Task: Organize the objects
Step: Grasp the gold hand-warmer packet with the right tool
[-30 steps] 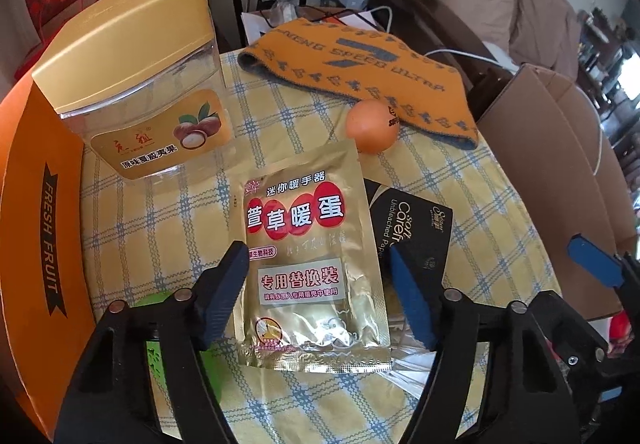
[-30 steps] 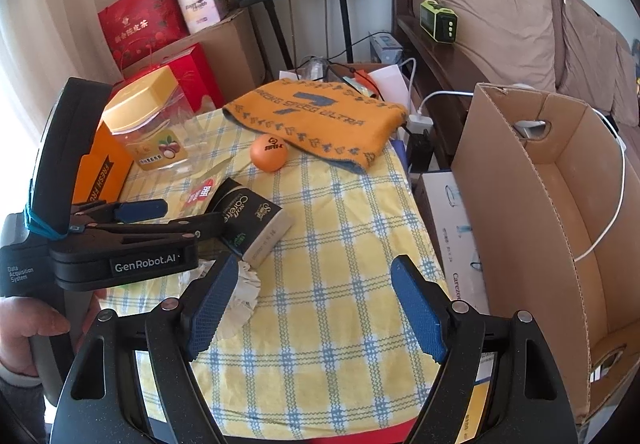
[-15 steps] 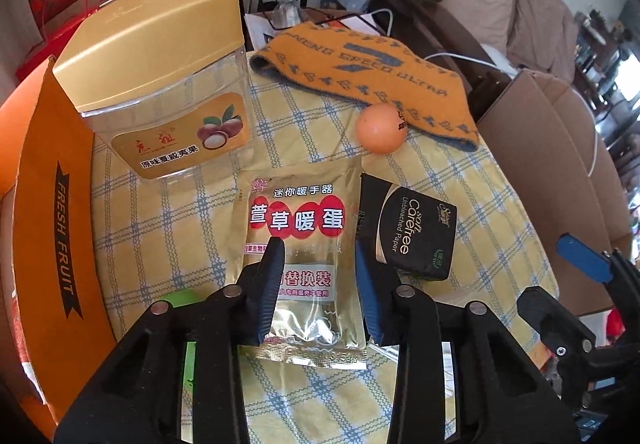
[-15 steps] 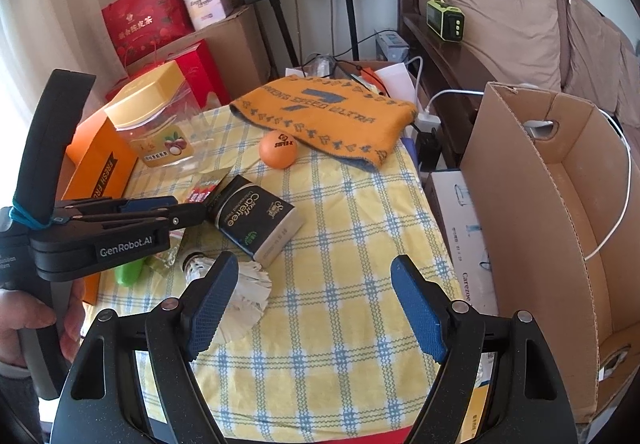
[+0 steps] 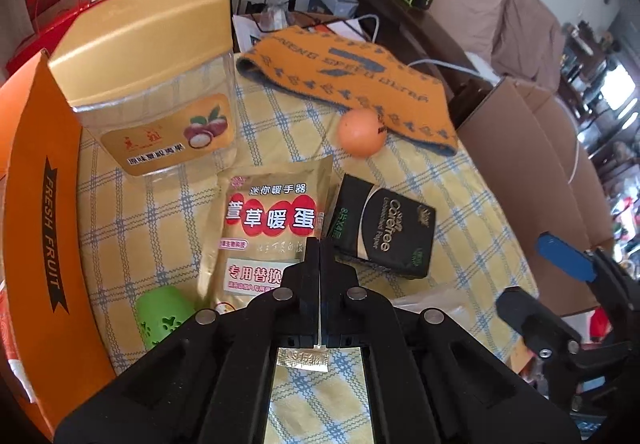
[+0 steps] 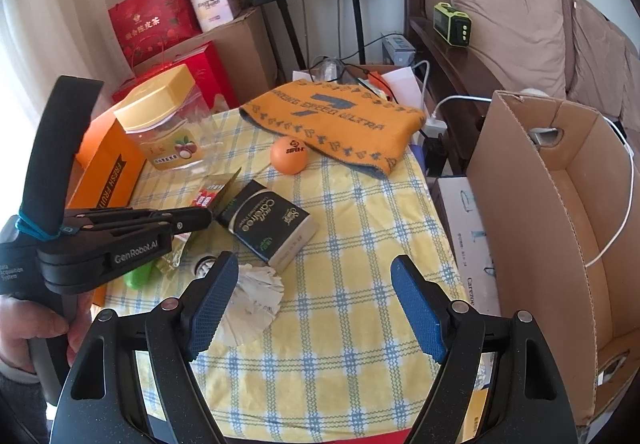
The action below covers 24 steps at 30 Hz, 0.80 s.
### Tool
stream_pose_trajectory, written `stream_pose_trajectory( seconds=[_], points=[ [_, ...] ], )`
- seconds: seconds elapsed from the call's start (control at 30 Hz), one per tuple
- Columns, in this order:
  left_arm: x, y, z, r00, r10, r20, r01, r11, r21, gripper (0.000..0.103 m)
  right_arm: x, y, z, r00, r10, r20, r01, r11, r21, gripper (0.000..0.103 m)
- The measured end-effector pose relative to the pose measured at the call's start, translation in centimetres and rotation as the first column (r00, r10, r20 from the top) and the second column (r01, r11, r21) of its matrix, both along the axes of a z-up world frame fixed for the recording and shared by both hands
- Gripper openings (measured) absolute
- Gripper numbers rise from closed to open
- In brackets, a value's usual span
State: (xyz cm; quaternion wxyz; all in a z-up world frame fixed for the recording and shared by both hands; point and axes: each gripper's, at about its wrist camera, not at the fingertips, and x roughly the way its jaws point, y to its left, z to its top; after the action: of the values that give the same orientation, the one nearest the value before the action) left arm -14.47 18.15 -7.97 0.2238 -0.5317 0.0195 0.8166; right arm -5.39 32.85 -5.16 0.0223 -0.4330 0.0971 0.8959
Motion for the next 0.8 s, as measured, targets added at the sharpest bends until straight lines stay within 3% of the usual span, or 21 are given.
stream_pose_trajectory(
  seconds=[0.2, 0.37, 0.6, 0.77, 0.8],
  points=[
    [0.1, -0.8, 2.2, 1.0, -0.002, 0.017, 0.001, 0.995, 0.096, 0.0, -0.3, -1.3, 0.6, 0.998, 0.052, -0.019, -0.053, 0.999, -0.012, 0.081],
    [0.2, -0.8, 3.0, 0.998, -0.013, 0.053, 0.005, 0.987, 0.159, 0.0, -0.9, -3.2, 0.5, 0.992, 0.126, -0.018, -0.127, 0.989, -0.076, 0.077],
    [0.1, -0.3, 2.4, 0.997, 0.0, 0.083, -0.015, 0.982, 0.189, 0.0, -2.0, -5.6, 0.2, 0.984, 0.178, -0.018, -0.179, 0.977, -0.114, 0.072],
    [0.1, -0.5, 2.3, 0.996, -0.002, 0.094, -0.017, 0.979, 0.203, 0.0, -3.1, -6.6, -1.2, 0.984, 0.176, 0.017, -0.174, 0.98, -0.1, 0.06],
    [0.1, -0.6, 2.3, 0.995, 0.0, 0.098, -0.021, 0.978, 0.208, 0.0, -3.4, -6.6, -1.6, 0.984, 0.175, 0.024, -0.171, 0.98, -0.106, 0.053]
  ],
)
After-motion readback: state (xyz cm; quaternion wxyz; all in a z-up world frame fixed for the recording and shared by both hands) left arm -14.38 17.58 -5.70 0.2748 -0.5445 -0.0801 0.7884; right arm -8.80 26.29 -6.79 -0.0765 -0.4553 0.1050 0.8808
